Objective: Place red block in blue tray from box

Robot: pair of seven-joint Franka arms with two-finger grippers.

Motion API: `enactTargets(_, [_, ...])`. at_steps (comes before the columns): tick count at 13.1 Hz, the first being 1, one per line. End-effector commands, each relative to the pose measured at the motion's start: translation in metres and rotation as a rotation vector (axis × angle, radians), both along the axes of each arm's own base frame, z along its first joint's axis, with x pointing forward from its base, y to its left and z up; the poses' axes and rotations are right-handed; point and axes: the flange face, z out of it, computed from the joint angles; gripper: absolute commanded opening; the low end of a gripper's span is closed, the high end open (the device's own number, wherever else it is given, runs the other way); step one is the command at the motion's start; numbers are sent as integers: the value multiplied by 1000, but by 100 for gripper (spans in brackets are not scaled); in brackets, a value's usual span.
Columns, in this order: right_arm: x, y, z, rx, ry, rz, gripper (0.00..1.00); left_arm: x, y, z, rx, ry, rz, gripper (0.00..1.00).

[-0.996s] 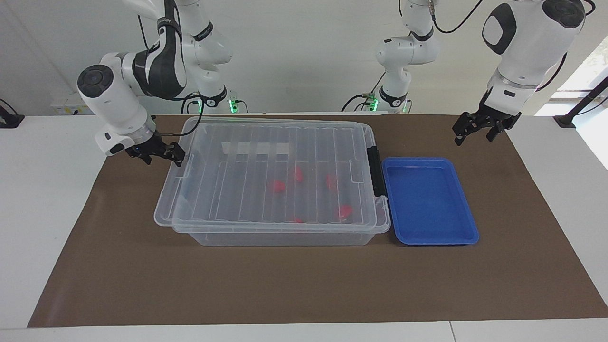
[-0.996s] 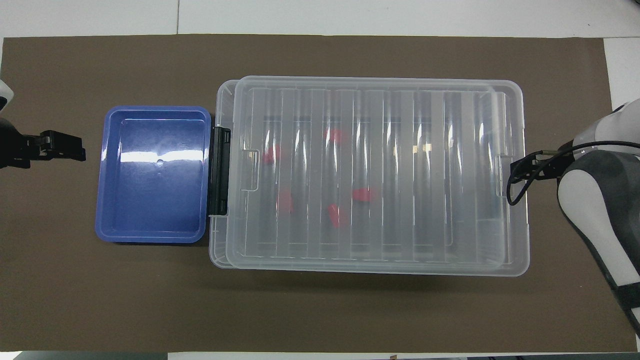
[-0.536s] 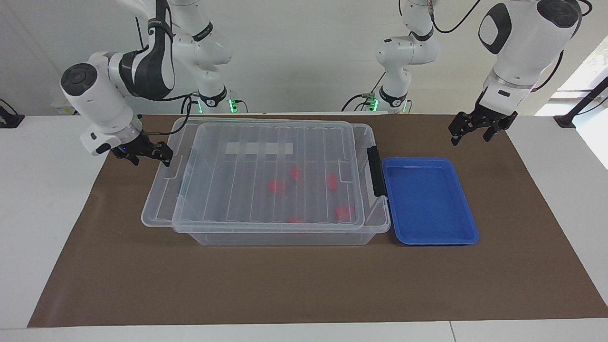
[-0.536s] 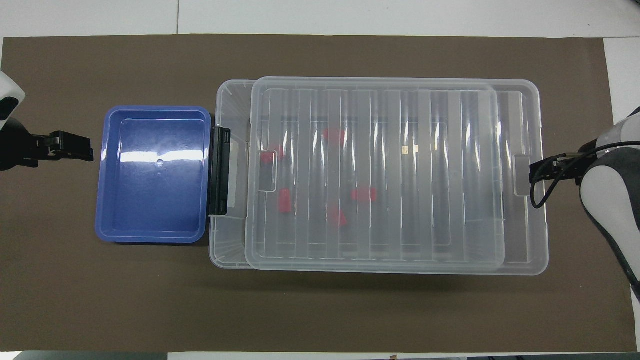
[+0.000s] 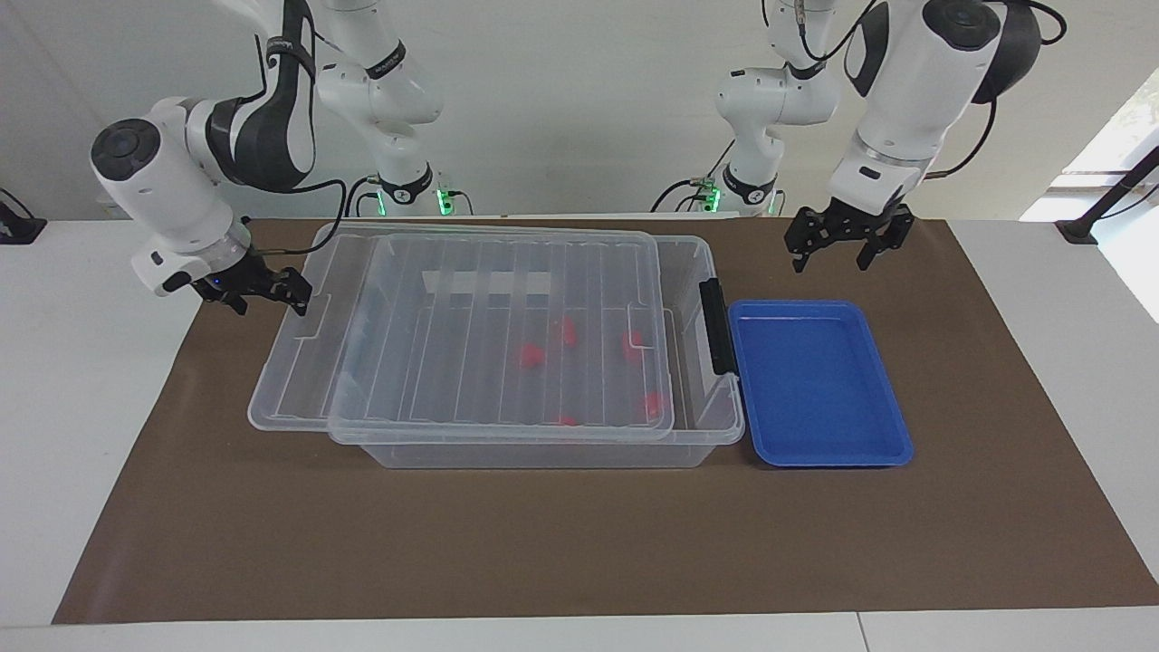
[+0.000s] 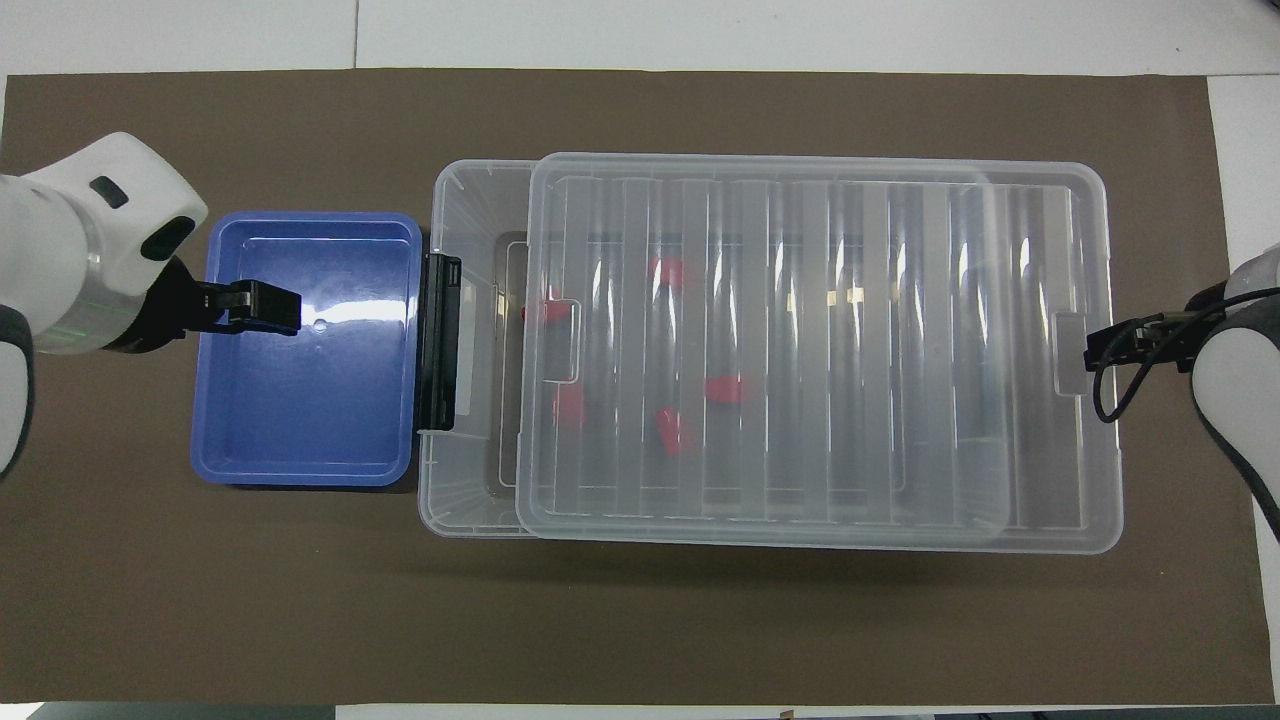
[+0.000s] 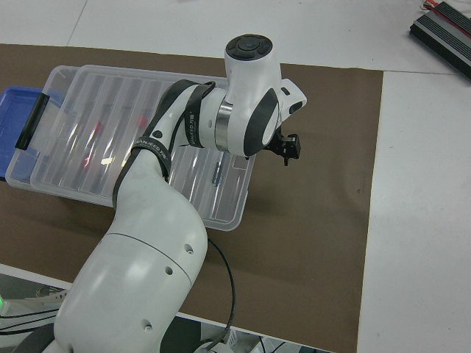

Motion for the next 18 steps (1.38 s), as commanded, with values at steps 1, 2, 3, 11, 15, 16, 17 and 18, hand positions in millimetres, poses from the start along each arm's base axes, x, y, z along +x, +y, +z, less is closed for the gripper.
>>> enactTargets(1, [-8, -18, 0, -14, -12, 29, 100, -21, -33, 2, -21, -23, 9, 100])
enactTargets(2, [-8, -23, 1, -22, -11, 34, 100, -24, -45, 3, -25, -30, 9, 100])
enactTargets(3, [-10, -29, 1, -33, -8, 43, 100, -27, -55, 4, -31, -41, 3, 100])
enactTargets(11, [-15, -58, 0, -33, -24, 77, 100, -53, -132, -22, -62, -66, 22, 100])
enactTargets(15, [-17, -71, 1, -47, -29, 106, 100, -52, -159, -52, -55, -44, 44, 100])
enactTargets(16, [-18, -77, 1, -51, -32, 113, 100, -53, -162, -62, -51, -36, 44, 100])
enactTargets(17, [-19, -83, 2, -60, -45, 126, 100, -56, -167, -71, -55, -40, 47, 100])
enactTargets(18, [-20, -86, 2, -61, -45, 131, 100, -57, -176, -87, -57, -38, 59, 100])
